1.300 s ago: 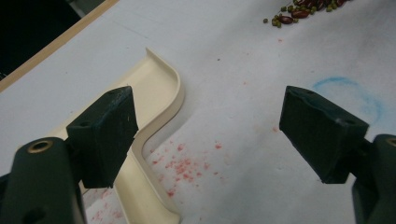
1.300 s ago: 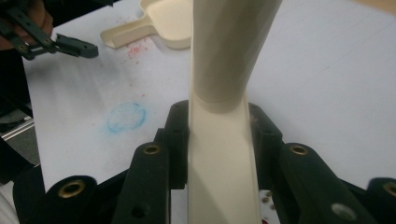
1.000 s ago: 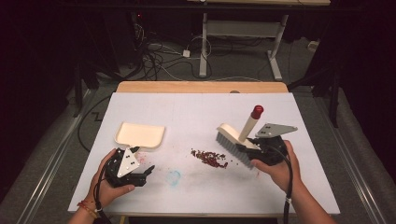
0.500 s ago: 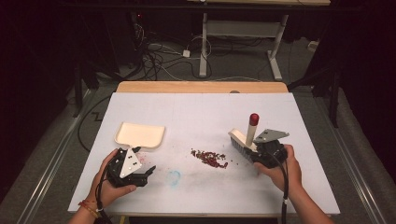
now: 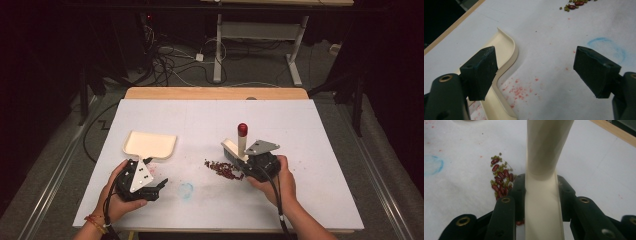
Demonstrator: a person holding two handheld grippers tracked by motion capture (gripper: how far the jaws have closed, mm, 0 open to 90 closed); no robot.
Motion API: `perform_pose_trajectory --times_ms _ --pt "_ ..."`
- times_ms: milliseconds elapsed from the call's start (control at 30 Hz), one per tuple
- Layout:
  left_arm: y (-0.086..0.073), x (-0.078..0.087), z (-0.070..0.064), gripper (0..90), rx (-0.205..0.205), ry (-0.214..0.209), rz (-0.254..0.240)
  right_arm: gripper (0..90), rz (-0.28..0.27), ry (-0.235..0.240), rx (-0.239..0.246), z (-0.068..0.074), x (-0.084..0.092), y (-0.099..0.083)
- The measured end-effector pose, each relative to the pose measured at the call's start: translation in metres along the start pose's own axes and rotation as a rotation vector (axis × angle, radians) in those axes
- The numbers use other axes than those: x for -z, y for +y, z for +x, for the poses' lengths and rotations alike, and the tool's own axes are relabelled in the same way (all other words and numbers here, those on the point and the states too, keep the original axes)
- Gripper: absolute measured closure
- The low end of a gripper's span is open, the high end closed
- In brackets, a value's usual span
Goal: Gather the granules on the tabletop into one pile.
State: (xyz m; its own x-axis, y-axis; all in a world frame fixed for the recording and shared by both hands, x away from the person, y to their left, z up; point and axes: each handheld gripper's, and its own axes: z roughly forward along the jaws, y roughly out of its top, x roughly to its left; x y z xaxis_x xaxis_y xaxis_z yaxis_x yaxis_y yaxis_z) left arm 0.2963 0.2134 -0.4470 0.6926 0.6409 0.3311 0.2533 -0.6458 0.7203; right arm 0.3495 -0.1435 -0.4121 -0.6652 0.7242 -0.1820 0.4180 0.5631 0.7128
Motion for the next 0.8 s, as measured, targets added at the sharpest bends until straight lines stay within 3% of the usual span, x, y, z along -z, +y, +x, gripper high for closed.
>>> perform_pose_trajectory --times_ms 200,433,633,800 --pt "0.000 0.000 0.000 18.9 0.002 -0.001 0.005 67.9 -0.027 -0.002 -0.003 0.005 -0.007 0.007" --pt "0.000 -0.001 -0.001 18.9 0.001 -0.001 0.011 67.9 -0.073 0.032 -0.016 -0.019 0.021 -0.004" --pt "-0.001 -0.004 -0.002 18.9 -0.002 -0.012 0.028 67.9 -0.027 0.059 0.009 -0.036 0.052 -0.036" --pt "0.001 -0.006 -0.005 18.9 -0.020 -0.018 0.039 67.9 0.029 0.064 0.060 -0.028 0.066 -0.053"
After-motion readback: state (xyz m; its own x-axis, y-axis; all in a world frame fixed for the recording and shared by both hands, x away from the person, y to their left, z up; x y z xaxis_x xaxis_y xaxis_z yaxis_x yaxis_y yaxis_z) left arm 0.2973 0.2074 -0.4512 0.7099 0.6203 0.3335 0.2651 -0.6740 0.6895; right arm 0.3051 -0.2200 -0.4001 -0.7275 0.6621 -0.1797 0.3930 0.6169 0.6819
